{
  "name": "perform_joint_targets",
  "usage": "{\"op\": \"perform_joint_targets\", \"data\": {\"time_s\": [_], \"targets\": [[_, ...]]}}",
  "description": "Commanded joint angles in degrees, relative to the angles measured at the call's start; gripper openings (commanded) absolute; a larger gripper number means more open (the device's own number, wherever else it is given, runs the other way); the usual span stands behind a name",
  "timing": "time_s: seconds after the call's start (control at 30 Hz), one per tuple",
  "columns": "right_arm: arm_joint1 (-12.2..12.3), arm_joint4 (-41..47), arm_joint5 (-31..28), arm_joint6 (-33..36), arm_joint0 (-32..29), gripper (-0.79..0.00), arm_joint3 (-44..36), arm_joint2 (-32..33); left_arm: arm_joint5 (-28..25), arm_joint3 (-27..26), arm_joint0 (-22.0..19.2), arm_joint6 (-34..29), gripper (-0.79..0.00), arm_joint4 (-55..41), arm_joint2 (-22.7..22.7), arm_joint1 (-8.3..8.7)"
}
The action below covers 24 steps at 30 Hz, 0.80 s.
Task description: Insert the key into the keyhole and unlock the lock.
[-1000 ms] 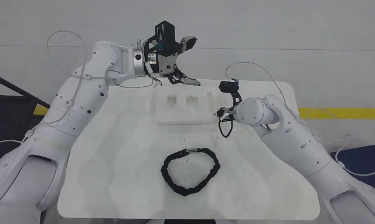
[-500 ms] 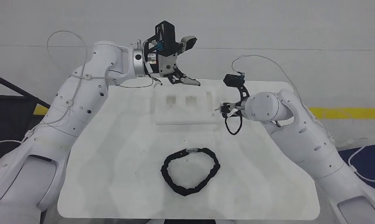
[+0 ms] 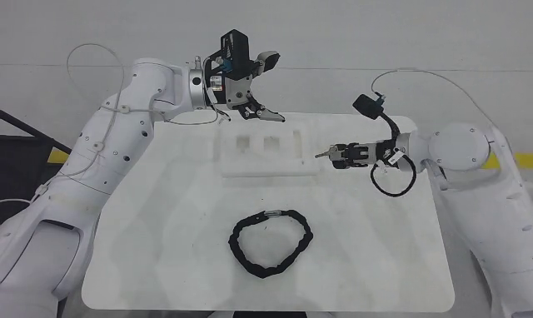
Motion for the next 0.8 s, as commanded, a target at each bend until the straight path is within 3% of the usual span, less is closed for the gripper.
{"op": "perform_joint_targets", "data": {"time_s": [0.0,0.37,0.77], "targets": [[0.46,2.95,-0.73,0.38,-1.51,-0.785,-2.1,3.16,0.0,0.0,0.0,0.0,0.0,0.0,0.0,0.0],[1.53,15.57,-4.45,1.14,-5.01,-0.785,-6.95,10.63,0.0,0.0,0.0,0.0,0.0,0.0,0.0,0.0],[2.21,18.59,-5.59,1.39,-5.81,-0.785,-9.01,12.44,0.0,0.0,0.0,0.0,0.0,0.0,0.0,0.0]]}}
